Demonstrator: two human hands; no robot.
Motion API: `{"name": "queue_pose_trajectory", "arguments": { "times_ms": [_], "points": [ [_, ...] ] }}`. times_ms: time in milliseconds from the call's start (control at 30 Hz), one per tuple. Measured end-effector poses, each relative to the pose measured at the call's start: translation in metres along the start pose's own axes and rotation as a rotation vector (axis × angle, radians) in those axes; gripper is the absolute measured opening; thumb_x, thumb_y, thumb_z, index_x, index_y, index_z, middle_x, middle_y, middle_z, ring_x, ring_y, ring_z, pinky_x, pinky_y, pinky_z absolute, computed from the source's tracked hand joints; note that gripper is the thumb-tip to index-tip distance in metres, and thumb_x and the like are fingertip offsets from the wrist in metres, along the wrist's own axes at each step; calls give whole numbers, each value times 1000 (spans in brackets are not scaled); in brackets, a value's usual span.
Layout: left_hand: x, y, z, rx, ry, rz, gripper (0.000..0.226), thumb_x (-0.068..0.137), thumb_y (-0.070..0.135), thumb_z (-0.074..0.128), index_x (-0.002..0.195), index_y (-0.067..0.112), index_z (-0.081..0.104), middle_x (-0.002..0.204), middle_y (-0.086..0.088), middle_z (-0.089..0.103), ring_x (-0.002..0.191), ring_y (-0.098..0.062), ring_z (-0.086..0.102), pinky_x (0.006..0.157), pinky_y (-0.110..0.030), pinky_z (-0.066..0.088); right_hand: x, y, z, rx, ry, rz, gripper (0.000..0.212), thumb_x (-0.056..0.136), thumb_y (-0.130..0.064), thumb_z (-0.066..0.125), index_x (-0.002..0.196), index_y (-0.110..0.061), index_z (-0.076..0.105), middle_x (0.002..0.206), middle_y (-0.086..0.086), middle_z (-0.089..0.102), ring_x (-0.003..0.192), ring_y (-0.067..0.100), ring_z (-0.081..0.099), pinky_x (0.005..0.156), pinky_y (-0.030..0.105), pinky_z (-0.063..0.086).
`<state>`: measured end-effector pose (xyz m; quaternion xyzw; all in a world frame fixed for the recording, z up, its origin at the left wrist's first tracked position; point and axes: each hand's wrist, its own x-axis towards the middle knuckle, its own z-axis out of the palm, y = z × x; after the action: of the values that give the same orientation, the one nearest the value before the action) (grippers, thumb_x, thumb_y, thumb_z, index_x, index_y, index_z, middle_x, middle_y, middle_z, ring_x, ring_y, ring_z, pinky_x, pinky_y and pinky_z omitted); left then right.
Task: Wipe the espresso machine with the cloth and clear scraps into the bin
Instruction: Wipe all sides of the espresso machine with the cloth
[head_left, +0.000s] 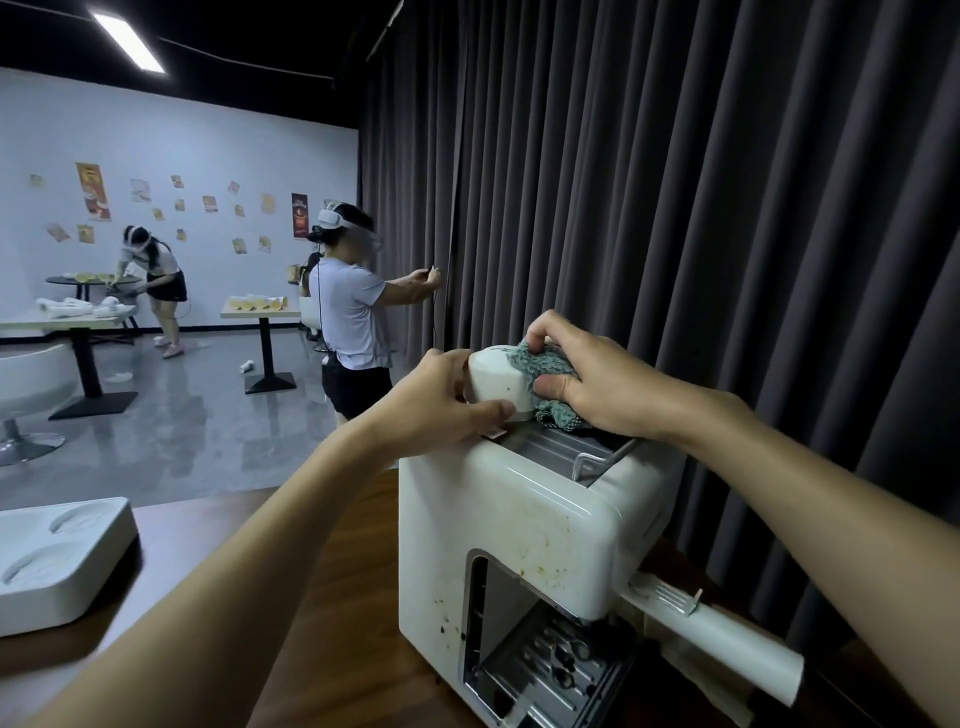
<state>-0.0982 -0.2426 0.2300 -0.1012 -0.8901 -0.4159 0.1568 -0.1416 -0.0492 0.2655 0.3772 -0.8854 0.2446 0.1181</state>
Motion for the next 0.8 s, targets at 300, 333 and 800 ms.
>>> {"name": "queue_pose_trajectory", "arguments": {
  "times_ms": [300, 333, 800],
  "points": [
    [-2, -7, 2, -152, 53, -36, 51, 84, 23, 76, 124, 16, 45, 108, 3, 64, 94, -2, 63, 64, -6, 49, -3, -5, -2, -59, 152, 22, 28, 90, -23, 68, 117, -25, 62, 113, -5, 67, 107, 12, 58, 87, 22, 39],
    [-2, -7, 3, -129, 59, -22, 53, 82, 25, 78, 124, 17, 45, 107, 4, 64, 92, 0, 63, 65, -6, 49, -5, -6, -2, -63, 175, 12, 31, 89, -22, 69, 120, -24, 64, 116, -6, 67, 110, 10, 58, 89, 18, 37],
    [0, -10, 6, -133, 120, -7, 60, 76, 32, 83, 122, 15, 48, 110, 2, 64, 100, -9, 64, 83, -23, 56, -6, -6, 0, -12, 197, -11, 33, 87, -14, 71, 119, -20, 67, 114, -10, 63, 109, 5, 55, 96, 17, 38]
  ]
}}
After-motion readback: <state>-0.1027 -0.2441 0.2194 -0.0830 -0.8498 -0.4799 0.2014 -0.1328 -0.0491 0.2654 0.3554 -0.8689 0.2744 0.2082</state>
